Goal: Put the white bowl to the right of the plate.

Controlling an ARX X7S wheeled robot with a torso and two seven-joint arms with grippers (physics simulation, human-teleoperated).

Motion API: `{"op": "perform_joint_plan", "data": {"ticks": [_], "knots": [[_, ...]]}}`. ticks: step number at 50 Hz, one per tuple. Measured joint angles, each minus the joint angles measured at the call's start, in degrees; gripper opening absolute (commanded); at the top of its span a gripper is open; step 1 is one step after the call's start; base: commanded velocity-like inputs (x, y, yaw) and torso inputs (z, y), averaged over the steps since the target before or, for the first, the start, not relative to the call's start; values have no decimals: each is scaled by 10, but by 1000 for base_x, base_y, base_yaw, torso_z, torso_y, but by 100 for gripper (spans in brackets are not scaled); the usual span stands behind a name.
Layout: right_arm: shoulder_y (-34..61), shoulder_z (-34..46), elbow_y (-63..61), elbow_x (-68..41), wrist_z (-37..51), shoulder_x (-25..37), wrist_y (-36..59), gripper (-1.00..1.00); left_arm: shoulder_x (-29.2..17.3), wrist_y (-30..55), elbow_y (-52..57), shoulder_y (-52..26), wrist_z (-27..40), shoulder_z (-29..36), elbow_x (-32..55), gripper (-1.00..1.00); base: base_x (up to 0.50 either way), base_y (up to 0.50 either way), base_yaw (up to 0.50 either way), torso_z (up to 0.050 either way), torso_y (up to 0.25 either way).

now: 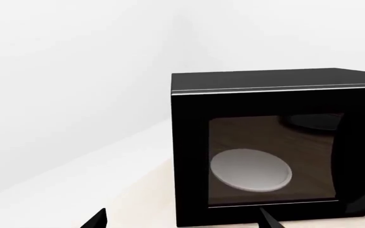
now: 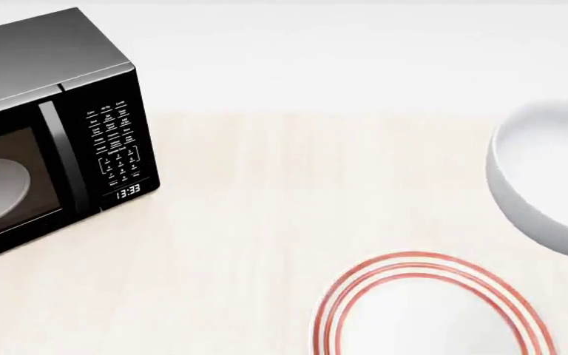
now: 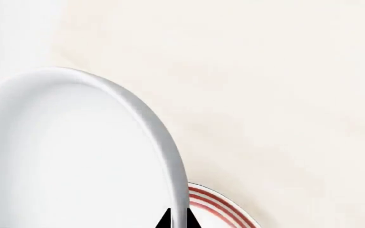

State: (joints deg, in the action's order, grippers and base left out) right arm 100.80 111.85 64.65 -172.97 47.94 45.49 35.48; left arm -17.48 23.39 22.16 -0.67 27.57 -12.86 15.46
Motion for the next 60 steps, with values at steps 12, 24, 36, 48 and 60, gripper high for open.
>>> {"op": "perform_joint_plan", "data": {"ticks": [12,24,36,48,60], "knots": [[-16,-15,-45,-1,2,56,-32,-100,-1,0,-2,-1,3,5,-2,100,0,0,0,0,0],[-41,-30,-43,-4,-4,87,-35,-100,-2,-1,-5,-2,6,10,-5,100,0,0,0,0,1],[-44,-43,-93,4,2,140,-67,-100,-2,-11,-15,-1,8,15,-9,100,0,0,0,0,1],[-53,-51,-124,11,2,179,-87,-100,-2,-17,-21,0,10,19,-12,100,0,0,0,0,0],[-84,-55,-130,11,-14,199,-94,-100,-3,-18,-23,0,13,22,-12,100,0,0,0,0,1]]}}
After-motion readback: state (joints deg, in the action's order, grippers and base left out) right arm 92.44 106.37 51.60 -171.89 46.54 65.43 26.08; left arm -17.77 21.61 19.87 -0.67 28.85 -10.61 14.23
